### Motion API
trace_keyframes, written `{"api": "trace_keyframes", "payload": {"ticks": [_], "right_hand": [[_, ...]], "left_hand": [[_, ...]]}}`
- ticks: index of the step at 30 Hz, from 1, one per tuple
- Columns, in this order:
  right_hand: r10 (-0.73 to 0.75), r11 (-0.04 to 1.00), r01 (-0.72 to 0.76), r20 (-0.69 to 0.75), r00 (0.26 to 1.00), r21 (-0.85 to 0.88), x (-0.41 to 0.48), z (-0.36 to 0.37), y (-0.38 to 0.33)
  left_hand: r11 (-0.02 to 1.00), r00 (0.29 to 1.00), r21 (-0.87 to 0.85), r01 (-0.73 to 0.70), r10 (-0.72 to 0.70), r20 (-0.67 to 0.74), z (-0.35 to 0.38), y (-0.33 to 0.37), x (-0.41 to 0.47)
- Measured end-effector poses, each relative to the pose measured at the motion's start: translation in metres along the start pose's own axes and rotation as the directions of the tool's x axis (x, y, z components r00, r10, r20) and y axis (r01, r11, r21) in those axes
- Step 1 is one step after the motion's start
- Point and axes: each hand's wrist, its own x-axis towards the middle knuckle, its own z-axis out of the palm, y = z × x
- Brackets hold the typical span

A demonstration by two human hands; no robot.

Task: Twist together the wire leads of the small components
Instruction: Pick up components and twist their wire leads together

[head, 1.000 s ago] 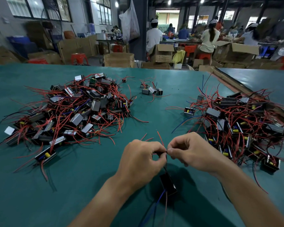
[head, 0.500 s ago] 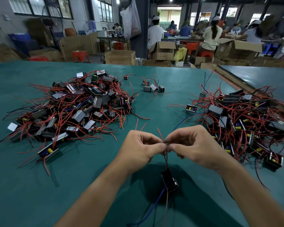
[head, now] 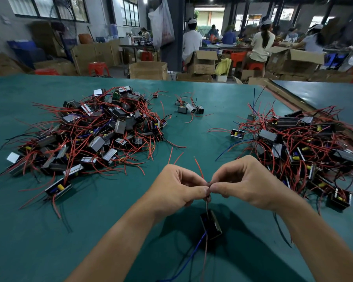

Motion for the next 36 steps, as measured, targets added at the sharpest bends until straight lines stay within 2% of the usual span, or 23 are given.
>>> {"api": "trace_keyframes", "payload": {"ticks": [5, 12, 18, 20, 22, 24, 28, 29, 33, 36], "right_hand": [[0.061, 0.997, -0.060, 0.008, 0.998, -0.045, 0.001, 0.002, -0.003], [0.176, 0.982, -0.174, 0.026, 0.984, -0.079, 0.002, 0.005, -0.005], [0.150, 0.985, -0.146, 0.029, 0.988, -0.090, 0.003, 0.004, -0.004], [0.132, 0.990, -0.134, -0.043, 0.990, -0.042, 0.005, 0.006, -0.002], [0.109, 0.994, -0.112, -0.185, 0.977, -0.004, 0.009, 0.006, 0.001], [0.096, 0.994, -0.107, -0.283, 0.954, -0.026, 0.012, 0.007, 0.004], [0.110, 0.979, -0.165, -0.369, 0.923, -0.121, 0.016, 0.010, 0.013], [0.126, 0.978, -0.180, -0.379, 0.917, -0.110, 0.016, 0.011, 0.014], [0.209, 0.977, -0.178, -0.333, 0.920, 0.121, 0.014, 0.010, 0.012], [0.214, 0.969, -0.162, -0.306, 0.928, 0.187, 0.012, 0.010, 0.009]], "left_hand": [[0.998, 0.997, 0.025, -0.058, 0.059, -0.044, 0.004, -0.001, 0.000], [0.980, 0.989, 0.153, -0.124, 0.136, -0.065, 0.013, -0.006, 0.002], [0.968, 0.979, 0.188, -0.166, 0.184, -0.084, 0.013, -0.008, 0.003], [0.969, 0.979, 0.175, -0.177, 0.192, -0.073, 0.013, -0.008, 0.003], [0.972, 0.979, 0.147, -0.182, 0.193, -0.069, 0.013, -0.008, 0.002], [0.971, 0.977, 0.158, -0.181, 0.196, -0.083, 0.012, -0.008, 0.002], [0.964, 0.974, 0.196, -0.181, 0.204, -0.102, 0.011, -0.007, 0.000], [0.965, 0.974, 0.191, -0.178, 0.201, -0.109, 0.011, -0.007, 0.001], [0.959, 0.967, 0.210, -0.189, 0.219, -0.131, 0.011, -0.006, 0.002], [0.948, 0.954, 0.228, -0.220, 0.258, -0.155, 0.010, -0.006, 0.002]]}}
